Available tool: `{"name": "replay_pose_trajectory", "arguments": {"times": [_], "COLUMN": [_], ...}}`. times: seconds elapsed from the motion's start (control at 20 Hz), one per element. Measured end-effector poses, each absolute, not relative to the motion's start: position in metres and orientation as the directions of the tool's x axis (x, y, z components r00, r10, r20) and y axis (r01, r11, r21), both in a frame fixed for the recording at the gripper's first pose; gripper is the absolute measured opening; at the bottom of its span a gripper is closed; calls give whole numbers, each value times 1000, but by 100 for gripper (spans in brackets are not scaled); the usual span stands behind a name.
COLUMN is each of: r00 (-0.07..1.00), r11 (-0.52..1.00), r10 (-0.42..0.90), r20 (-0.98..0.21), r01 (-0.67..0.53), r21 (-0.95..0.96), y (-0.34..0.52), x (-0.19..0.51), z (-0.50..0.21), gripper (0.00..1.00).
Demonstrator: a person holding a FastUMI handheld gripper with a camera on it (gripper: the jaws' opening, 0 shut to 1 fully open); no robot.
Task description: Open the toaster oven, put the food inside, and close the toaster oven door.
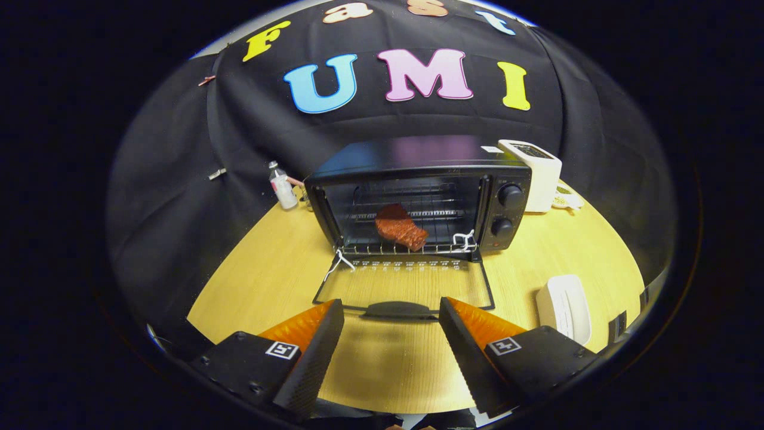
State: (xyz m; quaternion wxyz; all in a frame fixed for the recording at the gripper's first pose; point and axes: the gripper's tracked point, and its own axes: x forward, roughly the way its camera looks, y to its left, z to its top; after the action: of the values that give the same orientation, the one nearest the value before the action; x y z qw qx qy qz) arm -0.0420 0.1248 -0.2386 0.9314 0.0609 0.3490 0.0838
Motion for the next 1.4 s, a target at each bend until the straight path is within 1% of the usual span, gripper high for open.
{"name": "replay_pose_trajectory", "arguments": {"times": [0.35, 0.5, 0.65, 0.8, 1.1, 1.25, 1.4], "r00": [650, 628, 616, 618, 591, 602, 627], "r11": [988, 992, 994, 996, 998, 995, 996], "r10": [152, 126, 112, 87, 58, 51, 55], "r20": [-744, -768, -780, -781, -804, -797, -777], "r01": [-96, -71, -77, -51, -5, 34, 23], "r21": [119, 104, 82, 70, 67, 89, 89], "y": [135, 135, 136, 132, 130, 131, 132], "x": [-58, -54, -44, -31, -28, -25, -25], "z": [-298, -321, -336, -341, -345, -335, -321], "gripper": [98, 99, 99, 99, 97, 97, 97]}}
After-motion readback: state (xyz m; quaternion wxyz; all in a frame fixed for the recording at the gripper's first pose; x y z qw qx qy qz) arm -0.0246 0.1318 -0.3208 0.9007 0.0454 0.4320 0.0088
